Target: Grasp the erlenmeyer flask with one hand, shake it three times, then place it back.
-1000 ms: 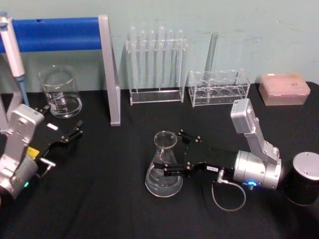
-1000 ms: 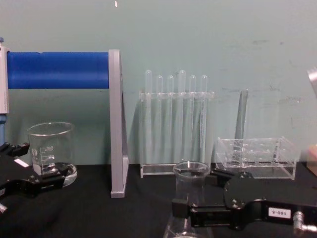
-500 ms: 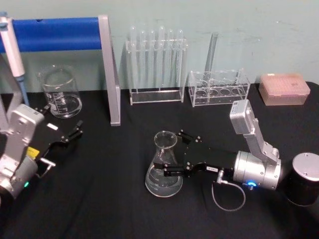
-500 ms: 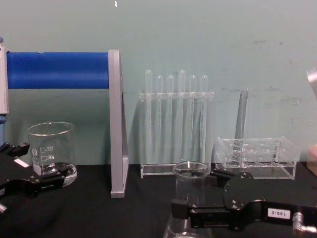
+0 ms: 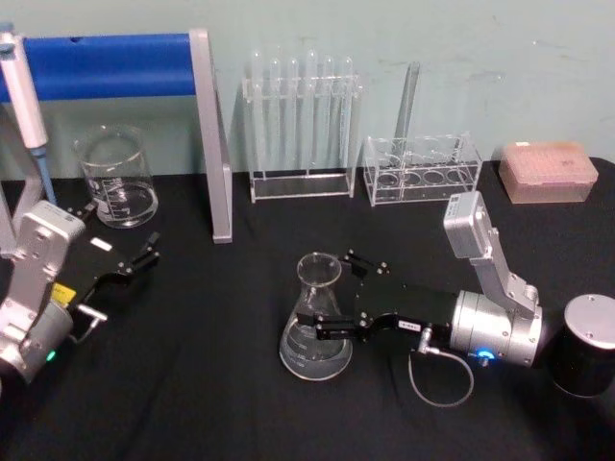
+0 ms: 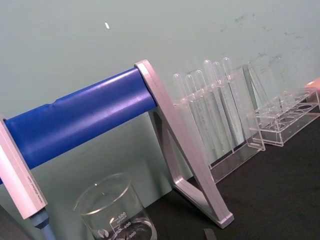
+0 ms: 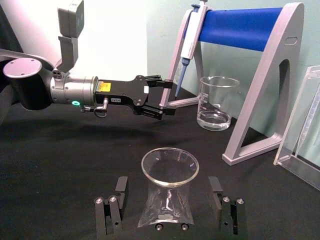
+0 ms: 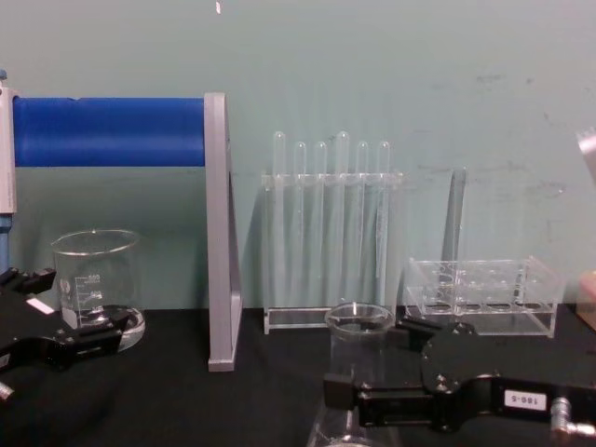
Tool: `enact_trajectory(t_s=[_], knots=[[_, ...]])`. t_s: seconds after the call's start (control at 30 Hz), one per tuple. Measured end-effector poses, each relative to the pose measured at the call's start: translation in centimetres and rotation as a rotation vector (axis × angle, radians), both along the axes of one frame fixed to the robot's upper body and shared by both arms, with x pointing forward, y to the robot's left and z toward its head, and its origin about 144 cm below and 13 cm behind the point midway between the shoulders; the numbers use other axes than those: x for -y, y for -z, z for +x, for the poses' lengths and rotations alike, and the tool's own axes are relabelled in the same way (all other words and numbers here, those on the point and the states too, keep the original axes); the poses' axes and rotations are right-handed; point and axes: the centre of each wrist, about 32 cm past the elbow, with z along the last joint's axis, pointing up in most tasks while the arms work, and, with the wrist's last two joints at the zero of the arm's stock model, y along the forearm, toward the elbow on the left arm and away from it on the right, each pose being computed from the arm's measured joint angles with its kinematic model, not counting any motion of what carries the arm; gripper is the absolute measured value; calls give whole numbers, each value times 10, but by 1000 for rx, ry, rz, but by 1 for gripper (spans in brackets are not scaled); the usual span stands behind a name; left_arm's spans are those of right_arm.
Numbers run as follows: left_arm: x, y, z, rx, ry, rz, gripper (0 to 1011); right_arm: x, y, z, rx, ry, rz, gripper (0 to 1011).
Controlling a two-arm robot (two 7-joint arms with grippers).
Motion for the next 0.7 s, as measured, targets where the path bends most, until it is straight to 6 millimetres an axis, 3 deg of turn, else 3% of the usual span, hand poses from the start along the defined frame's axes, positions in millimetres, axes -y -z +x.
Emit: enact_trajectory(t_s=[0.23, 0.7], knots=[[0, 0, 0, 0, 0, 0, 1001, 0, 0, 0, 0, 0, 1, 902], [0, 0, 0, 0, 0, 0, 1001, 0, 0, 0, 0, -1, 1, 478]])
